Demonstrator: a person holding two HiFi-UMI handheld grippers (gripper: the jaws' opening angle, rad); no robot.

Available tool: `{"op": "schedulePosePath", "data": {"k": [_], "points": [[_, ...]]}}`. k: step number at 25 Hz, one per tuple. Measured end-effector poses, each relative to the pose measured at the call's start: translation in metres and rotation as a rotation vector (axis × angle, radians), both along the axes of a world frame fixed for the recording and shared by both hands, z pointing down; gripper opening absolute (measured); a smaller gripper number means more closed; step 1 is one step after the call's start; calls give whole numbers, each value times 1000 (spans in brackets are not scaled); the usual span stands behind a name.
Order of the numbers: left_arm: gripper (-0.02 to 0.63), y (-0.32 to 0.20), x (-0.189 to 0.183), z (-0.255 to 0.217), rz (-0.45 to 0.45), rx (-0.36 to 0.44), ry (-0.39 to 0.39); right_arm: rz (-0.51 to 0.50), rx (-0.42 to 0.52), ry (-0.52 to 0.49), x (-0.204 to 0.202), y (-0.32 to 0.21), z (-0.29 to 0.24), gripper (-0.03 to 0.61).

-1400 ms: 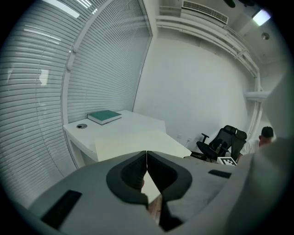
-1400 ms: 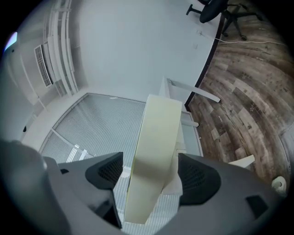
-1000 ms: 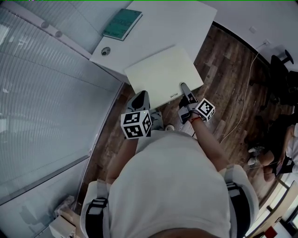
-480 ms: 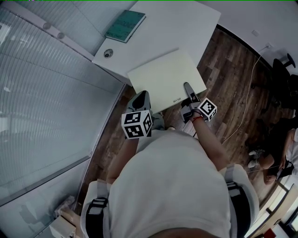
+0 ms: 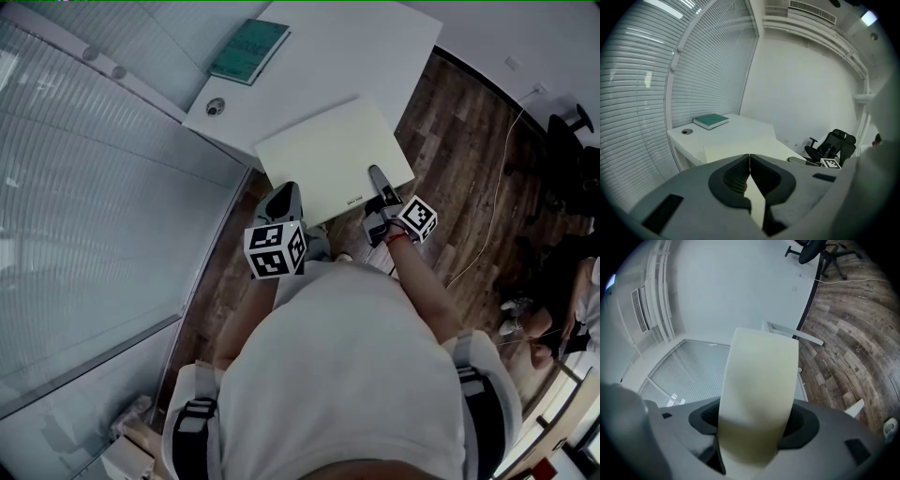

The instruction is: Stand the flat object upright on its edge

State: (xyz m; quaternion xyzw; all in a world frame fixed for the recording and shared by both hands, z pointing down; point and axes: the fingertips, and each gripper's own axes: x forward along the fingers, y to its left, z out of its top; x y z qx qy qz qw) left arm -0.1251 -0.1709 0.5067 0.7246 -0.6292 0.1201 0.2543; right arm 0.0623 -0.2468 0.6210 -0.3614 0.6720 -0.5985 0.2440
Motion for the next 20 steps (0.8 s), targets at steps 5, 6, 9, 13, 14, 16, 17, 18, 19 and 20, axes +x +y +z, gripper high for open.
{"op": "schedulePosePath", "data": {"k": [5,6,9,13,14,16,17,18,19,20], "points": [[21,6,2,0,-1,2,-2,5,4,-16,6,6,-1,322],[21,7,3,0,0,1,-3,6,8,-18,9,7,-1,319],[21,11,4,0,0,-2,-4,12,3,-31,16,11,-3,307],[21,14,4,0,3,0,-5,17,9,-25,24,13,-7,296],[21,14,5,-1,5,1,-6,17,11,-16,26,13,-9,295],[21,15,8,-1,8,3,-6,18,15,0,29,13,-13,288],[21,15,10,-2,10,5,-5,19,18,5,30,13,-15,287],[21,15,11,-2,12,7,-5,20,20,9,31,13,-18,285],[21,16,13,-3,13,9,-5,20,22,12,32,13,-21,284],[21,16,14,-4,14,11,-6,20,25,17,32,13,-25,282]]}}
